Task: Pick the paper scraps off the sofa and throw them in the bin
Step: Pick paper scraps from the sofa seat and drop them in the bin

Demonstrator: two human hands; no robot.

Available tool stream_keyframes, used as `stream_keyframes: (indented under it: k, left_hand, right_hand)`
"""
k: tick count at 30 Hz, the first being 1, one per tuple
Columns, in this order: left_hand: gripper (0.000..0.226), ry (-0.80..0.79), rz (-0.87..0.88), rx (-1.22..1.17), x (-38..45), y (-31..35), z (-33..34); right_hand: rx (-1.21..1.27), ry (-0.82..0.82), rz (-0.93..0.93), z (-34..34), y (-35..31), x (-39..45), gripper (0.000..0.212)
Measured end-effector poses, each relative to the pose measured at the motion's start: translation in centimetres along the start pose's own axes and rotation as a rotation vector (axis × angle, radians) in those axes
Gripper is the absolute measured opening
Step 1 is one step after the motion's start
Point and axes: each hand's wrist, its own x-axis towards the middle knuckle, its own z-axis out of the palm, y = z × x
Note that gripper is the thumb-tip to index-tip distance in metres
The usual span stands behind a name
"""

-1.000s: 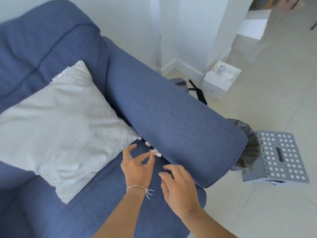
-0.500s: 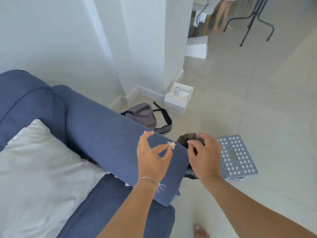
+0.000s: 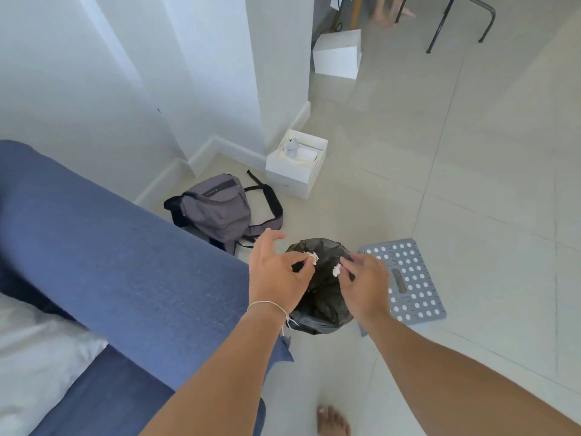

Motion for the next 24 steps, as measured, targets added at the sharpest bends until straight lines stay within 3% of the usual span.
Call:
stream_keyframes:
  k: [4, 6, 12, 18, 24]
  left_hand:
    - [0.004, -0.021, -0.055, 0.024, -1.0, -0.9, 0.6]
    - [0.005, -0.039, -0.026, 0.073, -0.9, -0.9, 0.9]
    - [0.008, -0.099, 0.069, 0.196, 0.8, -0.8, 2.4]
    - [0.017, -0.186, 0.106, 0.299, 2.4, -0.5, 4.7]
    - [0.045, -0.437, -0.002, 0.332, 3.0, -0.2, 6.4]
  right_hand:
    - [0.001, -0.099, 0.166, 1.6, 2.3, -0.3, 0.04]
    - [-0.091, -0.13, 0.156, 1.7, 3.4, -1.3, 0.047]
    - [-0.238, -0.113, 0.123, 1.2, 3.8, -0.9, 0.039]
    - [-0.262, -0.128, 0.041, 0.8, 3.6, 1.3, 0.047]
    - [-0.234, -0.164, 0.039, 0.7, 3.9, 1.4, 0.047]
